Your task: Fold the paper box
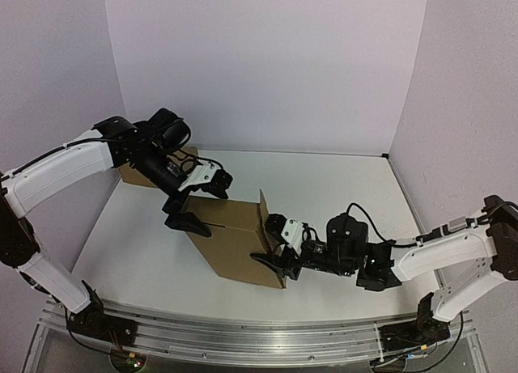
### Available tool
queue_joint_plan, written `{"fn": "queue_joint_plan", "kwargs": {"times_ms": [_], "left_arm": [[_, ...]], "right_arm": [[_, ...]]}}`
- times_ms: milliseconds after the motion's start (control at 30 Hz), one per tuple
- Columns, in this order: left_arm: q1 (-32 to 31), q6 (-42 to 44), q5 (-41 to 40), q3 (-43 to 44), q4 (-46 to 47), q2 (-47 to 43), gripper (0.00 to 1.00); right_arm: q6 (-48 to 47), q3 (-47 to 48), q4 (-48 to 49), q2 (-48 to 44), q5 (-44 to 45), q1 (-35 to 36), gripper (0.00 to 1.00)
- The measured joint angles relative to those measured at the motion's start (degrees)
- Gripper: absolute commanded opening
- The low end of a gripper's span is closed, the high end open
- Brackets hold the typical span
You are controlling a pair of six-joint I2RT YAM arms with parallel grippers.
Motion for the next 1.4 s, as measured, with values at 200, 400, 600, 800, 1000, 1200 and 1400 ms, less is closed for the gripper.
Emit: {"fn": "queue_joint_plan", "kwargs": {"times_ms": [200,400,600,800,1000,1200,1400], "left_arm": [[0.93,2.88,-1.45,0.0,-1.11,-0.6,0.84],[0.88,3.91,-1.03,0.65,-3.68,1.12,0.57],[0.88,4.11,-1.91,3.05,-6.12,2.56,0.46],[0.45,2.45,-8.6,5.05,-7.69,2.74,0.4],[-2.38,-0.88,-19.17,6.65,-7.43,3.2,0.39],[-5.01,-1.54,-22.77,6.95,-6.14,3.17,0.39],[-5.17,-2.68,-23.3,6.95,-5.95,3.17,0.4]], "right_arm": [[0.62,-1.21,0.15,-1.18,-0.02,-0.11,0.55],[1.11,-1.26,0.17,-1.22,0.01,-0.19,0.77],[4.23,-1.42,-4.81,-4.81,1.77,-0.27,0.98],[14.74,8.53,-30.14,-16.66,2.74,-0.27,0.98],[33.77,20.05,-43.74,-25.49,5.04,-0.25,0.95],[52.5,22.76,-46.71,-21.01,13.07,-0.42,0.74],[61.57,21.78,-44.03,-14.5,12.66,-2.82,0.64]]}}
